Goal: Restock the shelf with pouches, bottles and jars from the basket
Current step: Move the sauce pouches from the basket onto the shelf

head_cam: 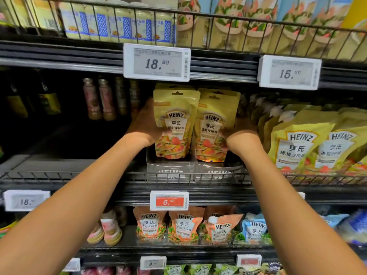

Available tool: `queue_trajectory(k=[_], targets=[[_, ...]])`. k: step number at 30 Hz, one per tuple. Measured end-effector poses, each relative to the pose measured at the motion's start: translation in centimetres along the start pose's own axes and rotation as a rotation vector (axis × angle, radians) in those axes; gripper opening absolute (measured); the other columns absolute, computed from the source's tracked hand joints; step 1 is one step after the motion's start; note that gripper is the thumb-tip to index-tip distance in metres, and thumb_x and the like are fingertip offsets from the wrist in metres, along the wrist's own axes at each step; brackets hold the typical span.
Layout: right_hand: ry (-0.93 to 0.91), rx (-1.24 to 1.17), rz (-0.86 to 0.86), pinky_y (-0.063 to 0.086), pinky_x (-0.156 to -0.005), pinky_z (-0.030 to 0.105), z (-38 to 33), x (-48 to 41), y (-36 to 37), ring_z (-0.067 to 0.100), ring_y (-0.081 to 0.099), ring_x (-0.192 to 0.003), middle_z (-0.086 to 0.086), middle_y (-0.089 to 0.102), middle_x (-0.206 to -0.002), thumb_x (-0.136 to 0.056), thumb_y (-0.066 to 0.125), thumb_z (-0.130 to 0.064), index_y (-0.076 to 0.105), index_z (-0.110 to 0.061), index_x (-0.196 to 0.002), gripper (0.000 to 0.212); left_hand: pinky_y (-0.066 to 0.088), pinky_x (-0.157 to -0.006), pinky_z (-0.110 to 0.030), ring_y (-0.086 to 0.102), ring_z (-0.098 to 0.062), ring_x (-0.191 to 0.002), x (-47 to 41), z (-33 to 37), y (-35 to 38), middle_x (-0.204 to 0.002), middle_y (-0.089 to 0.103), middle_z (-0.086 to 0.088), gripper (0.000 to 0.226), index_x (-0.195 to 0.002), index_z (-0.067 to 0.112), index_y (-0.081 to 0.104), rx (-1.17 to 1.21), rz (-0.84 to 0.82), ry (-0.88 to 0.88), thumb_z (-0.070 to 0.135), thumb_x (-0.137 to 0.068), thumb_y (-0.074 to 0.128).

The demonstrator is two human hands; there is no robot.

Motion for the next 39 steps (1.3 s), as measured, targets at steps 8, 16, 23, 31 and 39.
queue_trajectory(k=[8,16,23,31,39], targets=[[0.028,0.061,0.032,0.037,-0.051,0.006,-0.1,0.6,0.0,0.021,0.057,-0.078,0.013,0.058,-0.11,-0.096,0.056,-0.013,0.05,-0.001,-0.132,0.038,0.042,-0.094,-0.033,0.057,-0.025,-0.125,0.0,-0.2,-0.2,-0.136,0.059,0.001,0.09,-0.138,0.023,0.033,-0.024,-0.002,0.015,0.021,-0.069,0.09],[-0.016,0.038,0.119,0.038,-0.068,0.029,0.5,3.1,-0.5,0.027,0.051,-0.082,0.009,0.056,-0.09,-0.091,0.065,-0.019,0.055,-0.004,-0.1,0.02,0.044,-0.108,-0.047,0.051,-0.03,-0.129,1.2,-1.3,-1.1,-0.141,0.052,-0.009,0.111,-0.149,0.03,0.021,0.015,0.002,-0.069,0.024,-0.064,0.093],[-0.098,-0.211,0.172,0.044,-0.059,0.026,0.7,5.6,-0.5,0.019,0.062,-0.089,-0.002,0.063,-0.096,-0.09,0.072,-0.032,0.054,-0.017,-0.102,0.026,0.042,-0.076,-0.022,0.05,-0.014,-0.104,4.6,-2.0,-1.5,-0.123,0.053,-0.002,0.085,-0.144,0.027,0.035,0.198,0.135,-0.106,0.021,-0.076,0.085],[-0.229,-0.678,0.053,0.063,-0.077,0.033,-0.3,8.6,-0.1,0.01,0.073,-0.085,-0.006,0.072,-0.085,-0.09,0.069,-0.006,0.059,-0.018,-0.11,0.026,0.037,-0.08,-0.013,0.051,-0.011,-0.107,10.0,2.9,-0.9,-0.114,0.051,0.006,0.043,-0.121,0.033,0.049,0.136,0.127,0.075,0.035,-0.086,0.074],[-0.318,-0.739,-0.013,0.061,-0.068,0.029,2.4,12.5,-3.1,0.01,0.07,-0.074,-0.006,0.071,-0.074,-0.091,0.069,-0.004,0.06,-0.02,-0.108,0.025,0.048,-0.069,-0.016,0.059,-0.002,-0.072,14.0,9.3,3.6,-0.096,0.06,0.009,0.036,-0.107,0.04,0.056,0.427,-0.079,0.196,0.022,-0.084,0.077]])
Point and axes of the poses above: each hand's wrist, its own x-axis away from the middle knuckle, its own y-axis out of the palm, z = x × y, the point moved 8 cm from there along -x, towards the middle knuckle
